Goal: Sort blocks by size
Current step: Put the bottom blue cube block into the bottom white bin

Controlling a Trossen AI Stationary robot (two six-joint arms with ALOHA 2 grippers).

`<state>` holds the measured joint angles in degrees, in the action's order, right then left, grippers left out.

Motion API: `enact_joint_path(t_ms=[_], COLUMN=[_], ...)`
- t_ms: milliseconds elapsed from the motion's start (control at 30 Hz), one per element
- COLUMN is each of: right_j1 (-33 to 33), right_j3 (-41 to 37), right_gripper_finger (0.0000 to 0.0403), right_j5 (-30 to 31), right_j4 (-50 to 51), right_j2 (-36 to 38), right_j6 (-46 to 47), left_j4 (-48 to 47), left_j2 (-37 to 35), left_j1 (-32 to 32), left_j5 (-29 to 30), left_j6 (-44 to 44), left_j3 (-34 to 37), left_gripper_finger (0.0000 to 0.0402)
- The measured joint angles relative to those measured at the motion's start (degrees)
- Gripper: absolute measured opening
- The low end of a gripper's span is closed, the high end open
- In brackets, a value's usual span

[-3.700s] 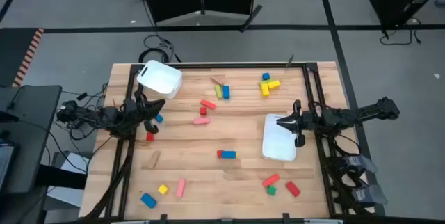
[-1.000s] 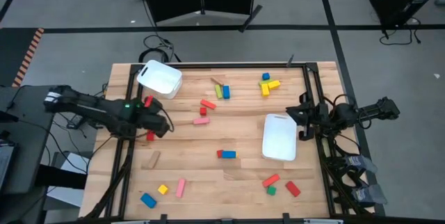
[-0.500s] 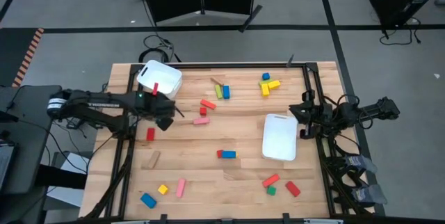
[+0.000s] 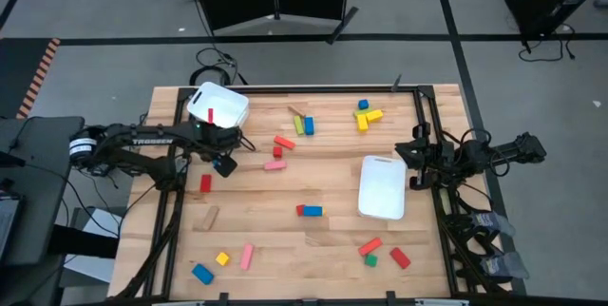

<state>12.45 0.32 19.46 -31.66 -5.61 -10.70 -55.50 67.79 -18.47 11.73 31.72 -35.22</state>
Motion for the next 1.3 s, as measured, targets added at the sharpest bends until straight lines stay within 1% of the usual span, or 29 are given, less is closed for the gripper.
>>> enact_joint_path(t_ms=[133,333,667,767,900,1167,1200,1300], right_j1=[0.00,0.00,0.00,0.00,0.00,0.00,0.00,0.00], right_j3=[0.00,0.00,0.00,0.00,0.00,0.00,0.00,0.00], right_gripper_finger=[0.0057,0.0057,0.0057,0.0057,0.0057,0.0057,0.0057,0.0057], right_j5=[0.00,0.23,0.42,0.44,0.46,0.66,0.66,0.66], right_j4=[0.04,0.27,0.27,0.28,0.28,0.27,0.26,0.26], right_j2=[0.00,0.00,0.00,0.00,0.00,0.00,0.00,0.00], right_j6=[0.00,0.00,0.00,0.00,0.00,0.00,0.00,0.00], left_j4=[2.24,2.04,5.04,5.37,5.57,5.22,5.22,5.61], left_j2=[-0.09,1.30,6.98,8.29,8.76,8.76,8.74,8.72], left_j1=[0.07,0.05,0.05,0.05,0.05,0.05,0.05,0.09], left_j5=[-0.67,-1.40,-2.81,-3.13,-3.84,-3.74,-3.74,-3.48], left_j6=[-0.22,-0.02,-0.15,-0.19,-0.17,0.02,0.02,0.00], left_j3=[0.76,0.76,0.76,0.76,0.74,0.74,0.72,0.71], left_gripper_finger=[0.0294,0.0294,0.0293,0.0286,0.0253,0.0147,0.0139,0.0140])
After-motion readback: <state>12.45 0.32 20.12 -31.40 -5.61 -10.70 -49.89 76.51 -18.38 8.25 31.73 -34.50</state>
